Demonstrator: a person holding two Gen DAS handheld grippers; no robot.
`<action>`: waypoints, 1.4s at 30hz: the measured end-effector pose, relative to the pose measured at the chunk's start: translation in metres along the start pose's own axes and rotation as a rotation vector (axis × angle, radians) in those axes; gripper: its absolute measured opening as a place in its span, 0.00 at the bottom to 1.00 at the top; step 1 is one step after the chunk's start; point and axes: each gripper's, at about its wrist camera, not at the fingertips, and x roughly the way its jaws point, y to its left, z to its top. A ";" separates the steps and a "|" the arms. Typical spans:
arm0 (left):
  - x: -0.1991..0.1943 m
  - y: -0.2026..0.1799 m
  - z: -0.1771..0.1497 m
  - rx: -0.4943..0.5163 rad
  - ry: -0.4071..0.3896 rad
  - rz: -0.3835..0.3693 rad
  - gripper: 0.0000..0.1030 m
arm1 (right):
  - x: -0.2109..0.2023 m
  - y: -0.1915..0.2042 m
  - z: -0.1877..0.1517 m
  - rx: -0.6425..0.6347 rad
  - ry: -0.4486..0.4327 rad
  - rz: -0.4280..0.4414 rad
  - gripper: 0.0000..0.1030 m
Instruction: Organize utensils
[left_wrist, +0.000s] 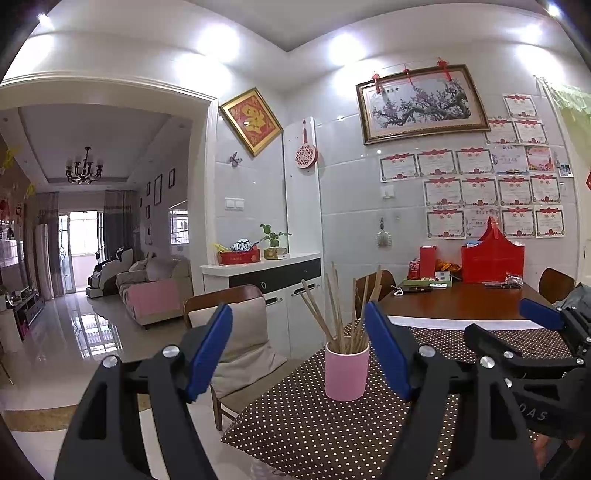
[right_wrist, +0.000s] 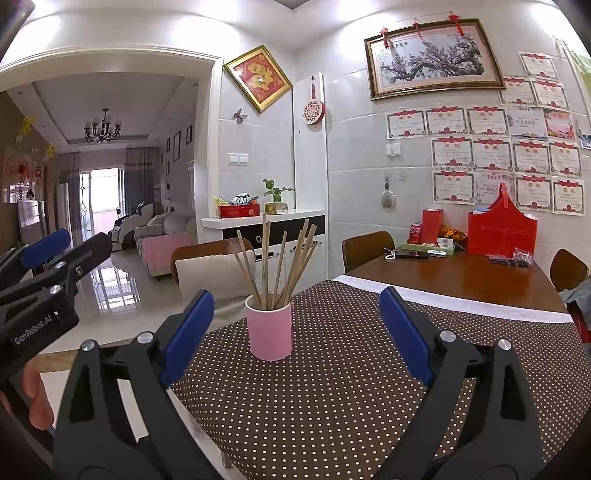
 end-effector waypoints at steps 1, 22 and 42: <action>0.000 0.000 0.000 0.000 -0.001 0.000 0.71 | 0.000 0.000 0.000 0.001 0.000 -0.001 0.87; 0.002 0.000 -0.003 0.006 0.017 -0.004 0.71 | -0.004 -0.010 -0.008 0.002 0.008 0.001 0.87; 0.004 0.000 -0.004 0.009 0.020 -0.005 0.71 | -0.004 -0.015 -0.017 0.002 0.020 0.001 0.87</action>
